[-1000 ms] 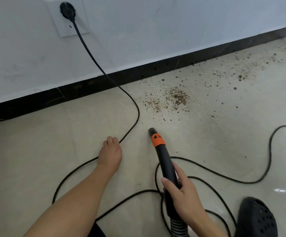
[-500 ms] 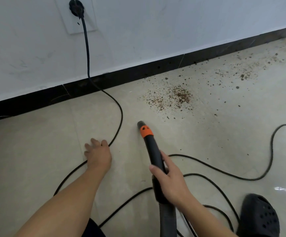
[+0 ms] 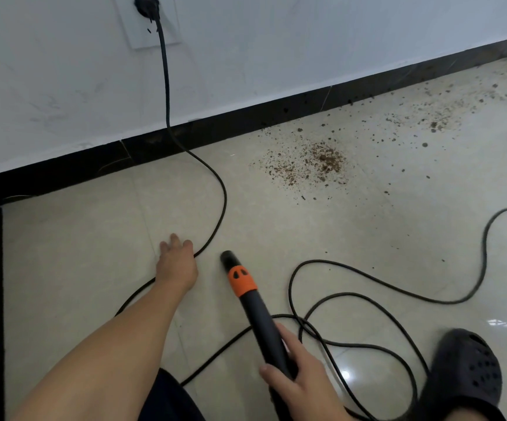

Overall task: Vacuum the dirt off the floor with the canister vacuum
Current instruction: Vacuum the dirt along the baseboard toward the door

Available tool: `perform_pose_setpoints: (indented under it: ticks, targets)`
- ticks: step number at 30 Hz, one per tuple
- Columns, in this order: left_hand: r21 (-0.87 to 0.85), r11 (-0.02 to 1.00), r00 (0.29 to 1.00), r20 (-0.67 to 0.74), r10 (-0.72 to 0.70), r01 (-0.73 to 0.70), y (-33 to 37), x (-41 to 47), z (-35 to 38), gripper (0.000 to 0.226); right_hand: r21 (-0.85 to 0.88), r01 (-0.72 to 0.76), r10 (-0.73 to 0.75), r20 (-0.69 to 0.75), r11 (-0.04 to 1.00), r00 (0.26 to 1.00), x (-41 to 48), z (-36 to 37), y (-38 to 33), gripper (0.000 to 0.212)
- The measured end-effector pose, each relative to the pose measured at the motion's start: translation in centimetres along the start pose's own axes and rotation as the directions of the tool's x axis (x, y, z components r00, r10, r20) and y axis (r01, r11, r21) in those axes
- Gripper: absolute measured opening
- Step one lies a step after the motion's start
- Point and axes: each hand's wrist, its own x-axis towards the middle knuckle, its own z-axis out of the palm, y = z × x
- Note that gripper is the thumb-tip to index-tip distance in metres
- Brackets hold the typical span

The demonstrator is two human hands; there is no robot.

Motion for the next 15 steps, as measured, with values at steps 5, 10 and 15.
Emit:
perform_pose_setpoints:
  ticks: [5,10,15]
  targets:
    - [-0.069,0.996,0.998,0.003,0.06,-0.06,-1.9,0.0,0.3,0.025,0.049,0.044,-0.043,-0.011,0.998,0.999,2.7,1.8,-1.7,0.067]
    - [-0.069,0.998,1.0,0.011,0.012,-0.012,-1.5,0.3,0.7,0.031,0.202,-0.051,0.11,-0.293,0.978,0.95,1.3,-1.0,-0.2,0.051]
    - [-0.032,0.999,0.997,0.064,-0.031,0.033,0.3,0.6,0.4,0.038,0.319,-0.123,0.265,-0.45,0.94,0.853,-0.8,-3.4,2.0,0.044]
